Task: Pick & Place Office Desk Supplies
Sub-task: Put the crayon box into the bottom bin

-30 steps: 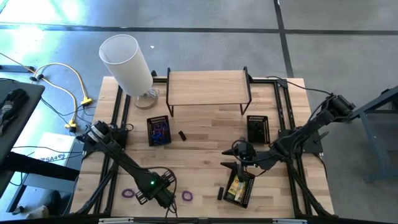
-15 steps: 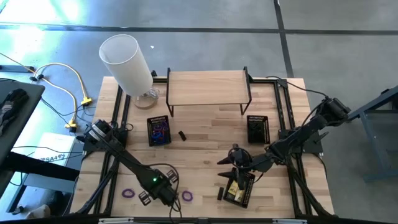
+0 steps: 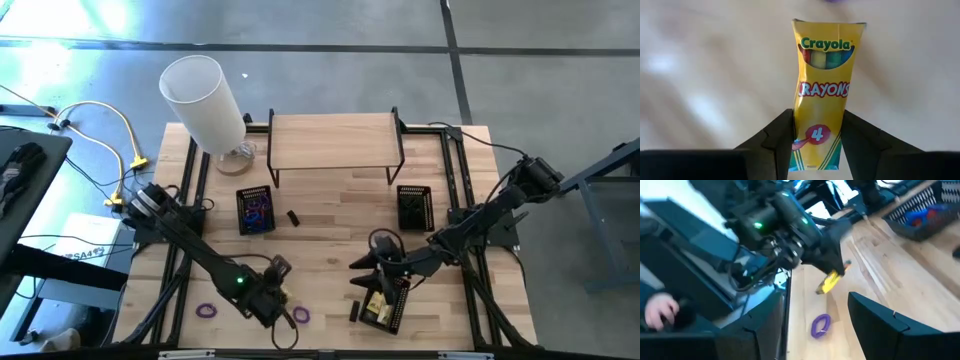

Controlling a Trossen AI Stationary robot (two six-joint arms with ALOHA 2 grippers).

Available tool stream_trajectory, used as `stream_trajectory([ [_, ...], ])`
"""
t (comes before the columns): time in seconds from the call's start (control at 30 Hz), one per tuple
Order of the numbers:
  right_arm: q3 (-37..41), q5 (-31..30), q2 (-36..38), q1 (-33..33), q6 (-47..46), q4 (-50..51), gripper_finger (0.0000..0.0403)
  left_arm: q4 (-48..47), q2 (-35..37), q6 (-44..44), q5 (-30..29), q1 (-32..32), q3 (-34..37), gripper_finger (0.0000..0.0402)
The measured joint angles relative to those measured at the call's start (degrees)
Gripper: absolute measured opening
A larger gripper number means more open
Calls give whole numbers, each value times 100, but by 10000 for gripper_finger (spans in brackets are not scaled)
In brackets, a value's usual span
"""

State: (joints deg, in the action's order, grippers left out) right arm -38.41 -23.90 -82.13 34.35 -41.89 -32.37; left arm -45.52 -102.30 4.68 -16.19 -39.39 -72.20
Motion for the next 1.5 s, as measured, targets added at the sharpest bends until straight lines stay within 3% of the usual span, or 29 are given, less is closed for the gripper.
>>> stream_trajectory([
  [0.27, -1, -508, -207, 16, -277, -199, 213, 423, 251, -1118, -2307, 22, -7, 139],
  [0.6, -2, -818, -1104, -279, -386, -1688, 213, 1141, 231, -1430, -3553, 150, -11, 139],
  [0.87, -250, -767, -1233, -583, -341, -1424, 213, 1737, 229, -1366, -3613, 317, -13, 139],
  [1.17, -859, -1099, -1233, -636, -297, -48, 213, 1734, 229, -2119, -3392, 696, -13, 139],
  [1.3, -973, -1363, -1233, -643, -306, 208, 213, 1731, 229, -2191, -3288, 821, -13, 139],
  [1.5, -1025, -1268, -1400, -750, -554, 222, 213, 1738, 225, -2190, -3283, 828, -13, 139],
])
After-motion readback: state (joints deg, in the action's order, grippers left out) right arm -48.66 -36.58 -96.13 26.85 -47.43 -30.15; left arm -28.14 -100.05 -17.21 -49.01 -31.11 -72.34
